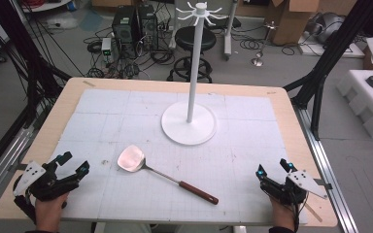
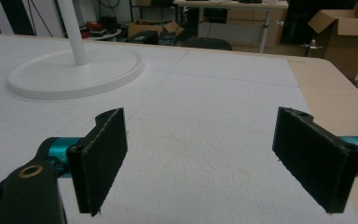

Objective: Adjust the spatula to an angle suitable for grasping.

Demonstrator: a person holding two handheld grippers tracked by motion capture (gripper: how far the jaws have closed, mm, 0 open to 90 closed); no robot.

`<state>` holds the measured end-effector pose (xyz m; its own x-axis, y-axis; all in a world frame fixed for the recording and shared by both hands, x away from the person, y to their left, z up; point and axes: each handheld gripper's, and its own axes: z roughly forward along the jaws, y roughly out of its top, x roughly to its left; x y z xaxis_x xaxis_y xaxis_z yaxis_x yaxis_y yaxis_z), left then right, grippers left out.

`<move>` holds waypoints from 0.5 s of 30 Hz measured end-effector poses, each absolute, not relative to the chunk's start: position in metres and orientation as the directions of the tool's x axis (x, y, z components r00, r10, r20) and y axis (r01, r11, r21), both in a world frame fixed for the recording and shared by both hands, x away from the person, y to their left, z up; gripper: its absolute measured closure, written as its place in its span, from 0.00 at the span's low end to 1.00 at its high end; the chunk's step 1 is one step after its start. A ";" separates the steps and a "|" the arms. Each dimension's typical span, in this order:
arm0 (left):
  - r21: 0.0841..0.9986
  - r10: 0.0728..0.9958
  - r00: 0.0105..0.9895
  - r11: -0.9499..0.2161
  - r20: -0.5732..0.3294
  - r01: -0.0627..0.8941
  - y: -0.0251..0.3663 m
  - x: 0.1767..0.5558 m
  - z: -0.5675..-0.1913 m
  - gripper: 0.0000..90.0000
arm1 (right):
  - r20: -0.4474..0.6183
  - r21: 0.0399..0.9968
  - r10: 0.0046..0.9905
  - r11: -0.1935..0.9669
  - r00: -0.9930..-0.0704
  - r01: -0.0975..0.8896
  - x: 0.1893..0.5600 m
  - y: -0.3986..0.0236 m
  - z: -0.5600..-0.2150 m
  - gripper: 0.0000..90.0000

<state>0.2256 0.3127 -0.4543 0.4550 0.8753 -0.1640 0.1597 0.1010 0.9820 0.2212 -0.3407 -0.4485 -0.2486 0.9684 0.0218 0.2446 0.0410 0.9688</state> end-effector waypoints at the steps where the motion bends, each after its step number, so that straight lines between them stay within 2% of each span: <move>1: 0.982 0.876 0.454 0.102 -0.165 0.160 0.313 0.226 -0.454 0.22 | 0.024 0.968 0.968 0.040 -0.248 0.249 0.221 -0.341 -0.448 0.18; 12: 0.981 0.876 0.452 0.103 -0.167 0.164 0.313 0.226 -0.454 0.22 | 0.025 0.964 0.969 0.042 -0.246 0.263 0.223 -0.341 -0.448 0.19; 13: 0.981 0.876 0.452 0.104 -0.168 0.163 0.313 0.226 -0.454 0.22 | 0.016 0.965 0.966 0.052 -0.260 0.256 0.223 -0.341 -0.448 0.26; 15: 0.981 0.876 0.453 0.104 -0.167 0.161 0.313 0.226 -0.454 0.22 | 0.020 0.966 0.965 0.049 -0.263 0.255 0.222 -0.341 -0.448 0.29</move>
